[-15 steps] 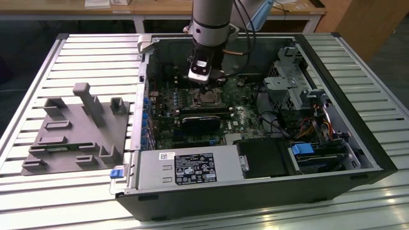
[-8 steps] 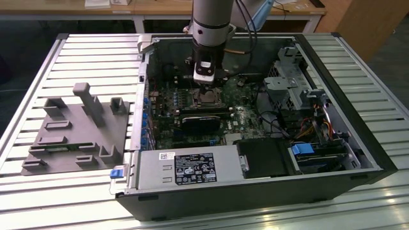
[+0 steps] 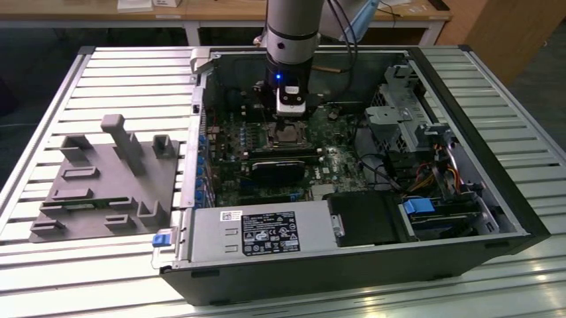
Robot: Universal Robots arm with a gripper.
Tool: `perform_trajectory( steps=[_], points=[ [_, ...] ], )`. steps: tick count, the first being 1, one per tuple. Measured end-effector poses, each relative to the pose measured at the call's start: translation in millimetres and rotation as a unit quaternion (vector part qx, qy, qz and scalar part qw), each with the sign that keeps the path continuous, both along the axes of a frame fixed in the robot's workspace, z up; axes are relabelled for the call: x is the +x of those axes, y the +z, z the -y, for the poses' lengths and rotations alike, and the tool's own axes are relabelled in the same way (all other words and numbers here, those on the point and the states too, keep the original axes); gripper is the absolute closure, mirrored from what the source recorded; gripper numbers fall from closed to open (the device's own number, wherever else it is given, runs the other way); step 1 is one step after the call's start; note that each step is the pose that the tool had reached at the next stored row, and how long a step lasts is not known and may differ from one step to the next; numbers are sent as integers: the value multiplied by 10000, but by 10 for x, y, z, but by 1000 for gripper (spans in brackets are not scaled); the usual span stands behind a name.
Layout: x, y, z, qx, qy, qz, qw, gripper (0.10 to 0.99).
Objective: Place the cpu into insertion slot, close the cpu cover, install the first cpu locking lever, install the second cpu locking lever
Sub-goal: 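Close the cpu cover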
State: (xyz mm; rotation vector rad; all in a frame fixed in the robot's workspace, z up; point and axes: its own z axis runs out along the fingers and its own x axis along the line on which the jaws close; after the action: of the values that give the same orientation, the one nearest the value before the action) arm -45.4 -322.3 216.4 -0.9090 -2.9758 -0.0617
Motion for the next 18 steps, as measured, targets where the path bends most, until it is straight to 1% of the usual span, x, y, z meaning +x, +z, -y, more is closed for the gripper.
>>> perform_trajectory(
  steps=[2,3,6,7,12,15,18],
  points=[
    [0,-1,0,0,180,0,9998,984],
    [0,-6,0,0,491,5,9988,984],
    [0,-9,0,-2,735,24,9973,984],
    [0,-10,0,-3,808,38,9967,984],
    [0,-11,0,-9,1107,140,9938,984],
    [0,-11,0,-13,1302,202,9913,984],
    [0,-13,0,-16,1505,254,9883,984]
  ],
)
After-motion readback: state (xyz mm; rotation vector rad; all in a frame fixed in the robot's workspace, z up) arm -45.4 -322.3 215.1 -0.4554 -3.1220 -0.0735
